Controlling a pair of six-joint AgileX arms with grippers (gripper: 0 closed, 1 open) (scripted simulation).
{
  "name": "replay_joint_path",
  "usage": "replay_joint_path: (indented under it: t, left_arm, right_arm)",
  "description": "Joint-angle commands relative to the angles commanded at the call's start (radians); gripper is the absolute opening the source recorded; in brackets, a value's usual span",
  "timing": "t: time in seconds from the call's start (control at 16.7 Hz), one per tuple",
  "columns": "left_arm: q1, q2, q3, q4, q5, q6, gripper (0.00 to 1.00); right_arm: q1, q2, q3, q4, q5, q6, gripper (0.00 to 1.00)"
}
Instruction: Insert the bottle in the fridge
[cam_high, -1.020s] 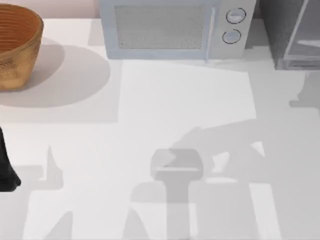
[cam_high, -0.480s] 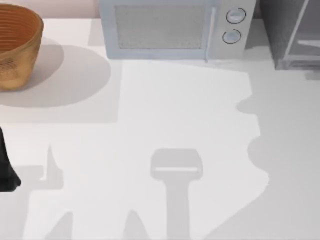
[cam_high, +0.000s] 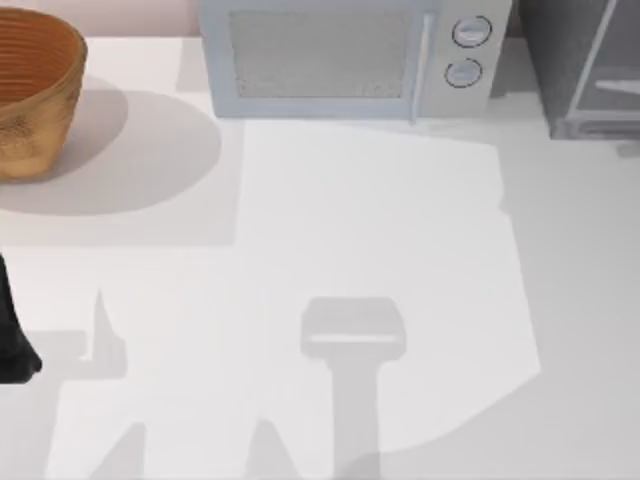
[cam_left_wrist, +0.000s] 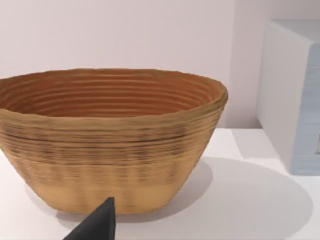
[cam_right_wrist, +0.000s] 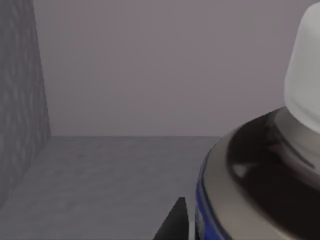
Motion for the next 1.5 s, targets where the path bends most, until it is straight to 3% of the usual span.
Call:
replay_joint_path:
  t: [0.24, 0.72, 1.08, 1.5]
  left_arm:
    - [0.0, 0.0, 0.0, 0.0, 0.0, 0.0, 1.0]
    - [0.0, 0.0, 0.0, 0.0, 0.0, 0.0, 1.0]
    - [0.0, 0.0, 0.0, 0.0, 0.0, 0.0, 1.0]
    - [0.0, 0.0, 0.0, 0.0, 0.0, 0.0, 1.0]
  right_arm:
    - [0.011, 0.048, 0.07, -0.032, 0.002, -0.001, 0.01]
    - [0.04, 0.243, 0.456, -0.211, 0.047, -0.003, 0.01]
    - [0.049, 0.266, 0.508, -0.243, 0.053, -0.002, 0.01]
    - [0.049, 0.266, 0.508, -0.243, 0.053, -0.002, 0.53]
